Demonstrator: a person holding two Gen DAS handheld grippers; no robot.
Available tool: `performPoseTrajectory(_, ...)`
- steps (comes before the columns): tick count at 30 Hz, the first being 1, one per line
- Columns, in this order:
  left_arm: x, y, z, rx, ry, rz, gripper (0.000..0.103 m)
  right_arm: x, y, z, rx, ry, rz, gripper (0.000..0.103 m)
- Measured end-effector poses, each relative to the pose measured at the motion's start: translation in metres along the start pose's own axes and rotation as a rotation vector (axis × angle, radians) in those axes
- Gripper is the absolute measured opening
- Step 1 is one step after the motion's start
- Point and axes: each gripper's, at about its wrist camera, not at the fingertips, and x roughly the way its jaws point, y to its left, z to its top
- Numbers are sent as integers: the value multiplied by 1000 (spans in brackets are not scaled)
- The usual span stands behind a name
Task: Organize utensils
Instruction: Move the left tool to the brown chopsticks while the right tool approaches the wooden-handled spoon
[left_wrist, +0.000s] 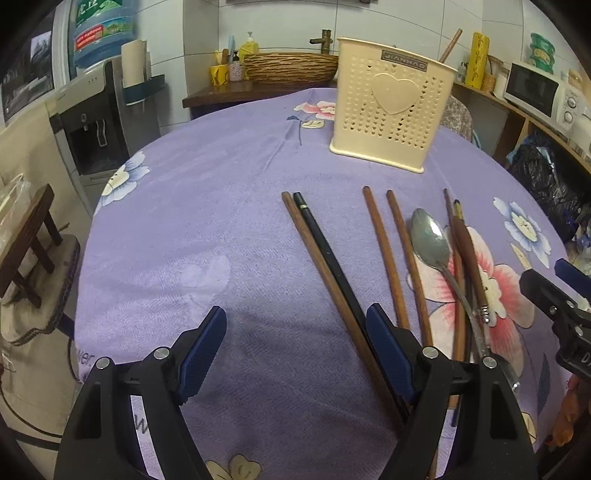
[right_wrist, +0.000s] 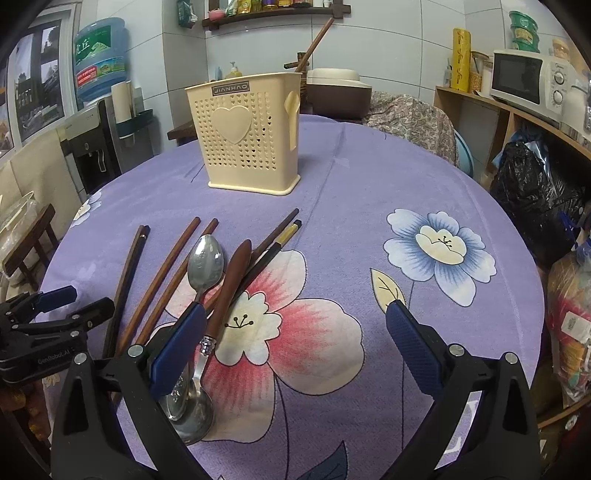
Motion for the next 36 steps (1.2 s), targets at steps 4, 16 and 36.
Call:
performPoseTrajectory(4,5,1,1,-3,7,12,76,-1,4,0,-10,1,3,96)
performPoseTrajectory(16,25,27,24,-40,36,82,75,10,-1,3,-17,40,-47,96)
performPoseTrajectory(36,18,36,20,-101,15,60,74,62,37,25,17,174,45,19)
